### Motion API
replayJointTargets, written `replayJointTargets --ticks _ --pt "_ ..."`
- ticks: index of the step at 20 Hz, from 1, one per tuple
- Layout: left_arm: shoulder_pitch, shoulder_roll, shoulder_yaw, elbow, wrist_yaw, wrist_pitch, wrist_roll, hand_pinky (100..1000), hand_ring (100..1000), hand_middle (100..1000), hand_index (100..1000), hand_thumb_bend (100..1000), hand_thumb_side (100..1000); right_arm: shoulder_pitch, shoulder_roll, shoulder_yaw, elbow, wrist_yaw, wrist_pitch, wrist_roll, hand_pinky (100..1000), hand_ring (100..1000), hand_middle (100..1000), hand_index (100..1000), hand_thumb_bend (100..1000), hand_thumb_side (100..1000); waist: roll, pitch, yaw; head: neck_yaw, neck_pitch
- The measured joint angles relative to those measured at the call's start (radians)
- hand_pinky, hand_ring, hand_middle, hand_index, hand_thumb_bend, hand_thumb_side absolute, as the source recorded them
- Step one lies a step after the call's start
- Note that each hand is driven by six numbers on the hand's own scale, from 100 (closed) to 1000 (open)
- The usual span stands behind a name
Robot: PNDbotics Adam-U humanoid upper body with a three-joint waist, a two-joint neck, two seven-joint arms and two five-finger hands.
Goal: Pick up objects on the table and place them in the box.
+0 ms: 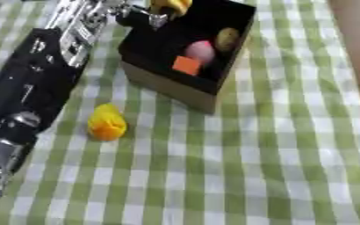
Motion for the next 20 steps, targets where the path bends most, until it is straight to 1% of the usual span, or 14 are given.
replayJointTargets --ticks 1,3,4,5,6,7,8,9,12,14,16,17,18,20 --pt "-0.001 -0.005 0.002 0.008 -0.019 0.002 0.01 762 640 614 632 100 134 -0.004 0.004 0.001 0.0 -0.002 0.001 0.002 827 834 595 844 100 544 0.0 0.0 -0.006 0.005 -0.004" --pt "-0.003 -0.011 0.005 0.023 -0.051 0.006 0.029 768 648 620 643 133 148 -0.009 0.007 0.005 0.0 -0.005 0.002 0.006 827 834 595 844 100 545 0.002 0.0 -0.016 0.016 -0.008" --pt "-0.003 -0.014 0.005 0.03 -0.066 0.008 0.036 781 671 642 681 222 175 -0.01 0.009 0.005 0.0 -0.006 0.002 0.007 827 834 595 843 100 545 0.002 0.0 -0.018 0.021 -0.008" --pt "-0.003 -0.015 0.006 0.036 -0.08 0.009 0.042 790 687 658 701 244 211 -0.01 0.011 0.005 0.0 -0.007 0.001 0.008 827 835 595 843 100 545 0.003 0.0 -0.02 0.024 -0.009" --pt "-0.003 -0.015 0.006 0.041 -0.092 0.009 0.047 817 741 712 800 312 275 -0.01 0.013 0.005 0.0 -0.008 0.002 0.009 827 835 595 843 100 546 0.005 0.0 -0.021 0.027 -0.01" --pt "-0.003 -0.015 0.006 0.044 -0.102 0.01 0.053 830 761 734 828 343 312 -0.01 0.013 0.005 0.0 -0.01 0.002 0.01 827 835 595 843 100 546 0.007 0.0 -0.021 0.027 -0.011" --pt "-0.003 -0.015 0.006 0.045 -0.11 0.01 0.058 856 806 780 886 405 376 -0.01 0.013 0.005 0.0 -0.011 0.003 0.01 827 835 595 843 100 546 0.009 0.0 -0.021 0.027 -0.012" --pt "-0.003 -0.015 0.006 0.047 -0.117 0.01 0.063 879 842 815 914 462 435 -0.009 0.013 0.005 0.0 -0.011 0.003 0.011 827 835 595 843 100 546 0.01 0.0 -0.021 0.027 -0.012" --pt "-0.002 -0.015 0.008 0.05 -0.129 0.01 0.072 902 878 845 940 557 514 -0.009 0.013 0.005 0.0 -0.012 0.004 0.012 827 835 594 843 100 545 0.011 0.0 -0.021 0.026 -0.012" --pt "-0.001 -0.014 0.011 0.054 -0.13 0.009 0.073 904 882 850 941 570 538 -0.008 0.013 0.005 0.0 -0.012 0.004 0.012 827 836 594 843 100 545 0.012 0.0 -0.019 0.025 -0.011" --pt "0.0 -0.014 0.011 0.056 -0.123 0.004 0.075 901 884 853 941 590 580 -0.003 0.013 0.005 0.0 -0.012 0.005 0.012 827 836 594 843 100 546 0.015 0.0 -0.012 0.02 -0.008" --pt "0.0 -0.014 0.011 0.056 -0.115 0.001 0.079 899 885 856 943 598 584 0.0 0.013 0.005 0.0 -0.012 0.006 0.013 827 836 595 843 100 546 0.015 0.0 -0.009 0.017 -0.006" --pt "0.001 -0.013 0.011 0.055 -0.106 -0.001 0.083 905 900 872 967 610 567 0.0 0.013 0.005 0.0 -0.012 0.006 0.013 827 836 595 843 100 545 0.015 -0.001 -0.007 0.015 -0.006" --pt "0.002 -0.011 0.012 0.044 -0.082 0.001 0.105 900 898 862 964 633 568 0.0 0.013 0.005 0.0 -0.012 0.006 0.013 827 835 595 843 100 545 0.015 -0.002 -0.005 0.012 -0.005"
